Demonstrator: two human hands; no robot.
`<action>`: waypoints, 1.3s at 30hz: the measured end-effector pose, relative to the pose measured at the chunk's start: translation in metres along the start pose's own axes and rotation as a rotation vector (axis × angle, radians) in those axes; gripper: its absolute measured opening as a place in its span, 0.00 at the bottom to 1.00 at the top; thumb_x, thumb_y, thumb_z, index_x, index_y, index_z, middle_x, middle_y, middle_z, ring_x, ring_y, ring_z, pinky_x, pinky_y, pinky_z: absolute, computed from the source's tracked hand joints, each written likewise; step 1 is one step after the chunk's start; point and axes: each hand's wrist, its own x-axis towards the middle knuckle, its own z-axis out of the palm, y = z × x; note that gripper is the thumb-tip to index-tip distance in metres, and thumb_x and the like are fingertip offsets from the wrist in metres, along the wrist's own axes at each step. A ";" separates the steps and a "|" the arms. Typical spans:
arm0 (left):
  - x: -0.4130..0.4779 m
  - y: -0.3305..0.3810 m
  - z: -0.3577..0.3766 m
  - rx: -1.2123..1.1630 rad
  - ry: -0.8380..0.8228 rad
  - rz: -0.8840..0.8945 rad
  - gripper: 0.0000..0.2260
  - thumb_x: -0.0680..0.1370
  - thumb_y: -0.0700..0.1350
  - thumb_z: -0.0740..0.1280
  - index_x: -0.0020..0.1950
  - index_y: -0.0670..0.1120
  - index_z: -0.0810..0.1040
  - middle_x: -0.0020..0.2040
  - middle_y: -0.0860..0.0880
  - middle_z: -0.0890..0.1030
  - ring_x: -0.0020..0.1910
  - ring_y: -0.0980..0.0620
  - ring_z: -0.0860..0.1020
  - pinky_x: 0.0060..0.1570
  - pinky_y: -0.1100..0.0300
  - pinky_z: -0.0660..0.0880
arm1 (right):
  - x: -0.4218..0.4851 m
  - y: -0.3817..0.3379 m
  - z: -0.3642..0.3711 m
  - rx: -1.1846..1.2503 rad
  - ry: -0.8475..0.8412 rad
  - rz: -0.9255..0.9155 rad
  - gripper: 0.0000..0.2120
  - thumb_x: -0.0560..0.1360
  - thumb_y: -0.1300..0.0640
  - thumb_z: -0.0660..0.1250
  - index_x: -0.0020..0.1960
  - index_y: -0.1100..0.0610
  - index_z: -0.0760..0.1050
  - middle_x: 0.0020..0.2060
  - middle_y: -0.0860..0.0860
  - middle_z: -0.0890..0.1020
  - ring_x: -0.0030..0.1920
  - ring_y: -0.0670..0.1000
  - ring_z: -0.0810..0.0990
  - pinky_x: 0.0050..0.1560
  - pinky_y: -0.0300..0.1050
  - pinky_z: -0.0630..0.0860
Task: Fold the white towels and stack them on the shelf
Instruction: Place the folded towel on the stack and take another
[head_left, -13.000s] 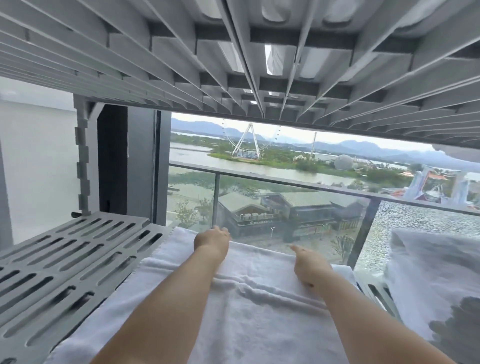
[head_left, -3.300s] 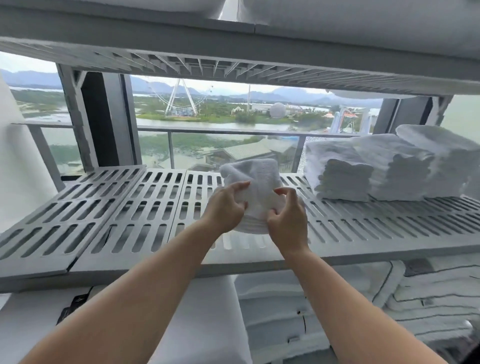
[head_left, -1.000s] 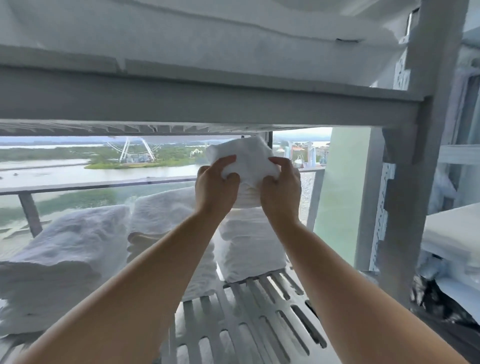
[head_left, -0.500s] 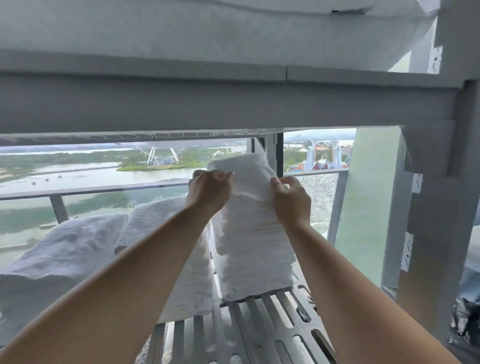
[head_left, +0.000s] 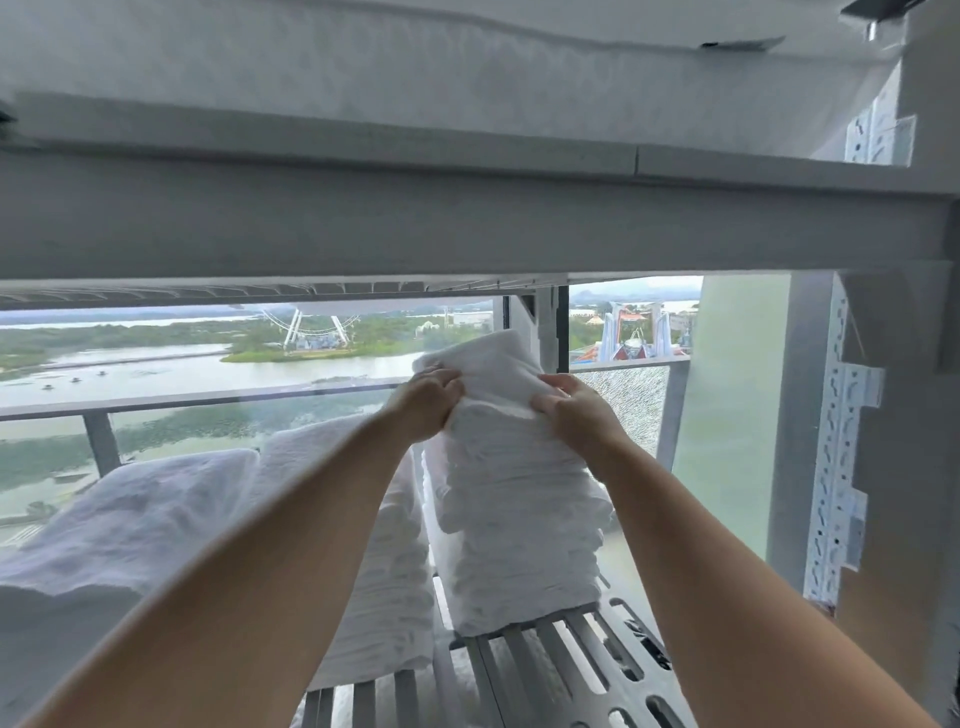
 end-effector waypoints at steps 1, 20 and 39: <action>0.001 -0.001 0.002 -0.060 0.006 -0.006 0.18 0.86 0.46 0.55 0.73 0.43 0.72 0.76 0.43 0.68 0.74 0.45 0.66 0.71 0.57 0.61 | 0.000 0.004 0.002 0.026 -0.002 -0.008 0.20 0.73 0.52 0.68 0.65 0.43 0.77 0.54 0.52 0.82 0.51 0.54 0.81 0.59 0.54 0.78; -0.056 0.027 0.036 -0.919 0.129 -0.526 0.24 0.81 0.67 0.53 0.58 0.51 0.79 0.33 0.51 0.83 0.29 0.52 0.81 0.30 0.61 0.76 | 0.007 0.055 -0.024 0.495 -0.204 0.203 0.33 0.63 0.26 0.69 0.59 0.46 0.81 0.56 0.51 0.84 0.57 0.54 0.82 0.53 0.53 0.76; -0.075 0.028 0.075 -1.278 0.178 -0.416 0.26 0.77 0.67 0.63 0.71 0.57 0.75 0.63 0.52 0.82 0.63 0.48 0.78 0.69 0.43 0.69 | 0.002 0.043 -0.001 0.619 -0.259 0.201 0.12 0.69 0.50 0.63 0.35 0.50 0.84 0.31 0.55 0.81 0.31 0.54 0.82 0.31 0.42 0.76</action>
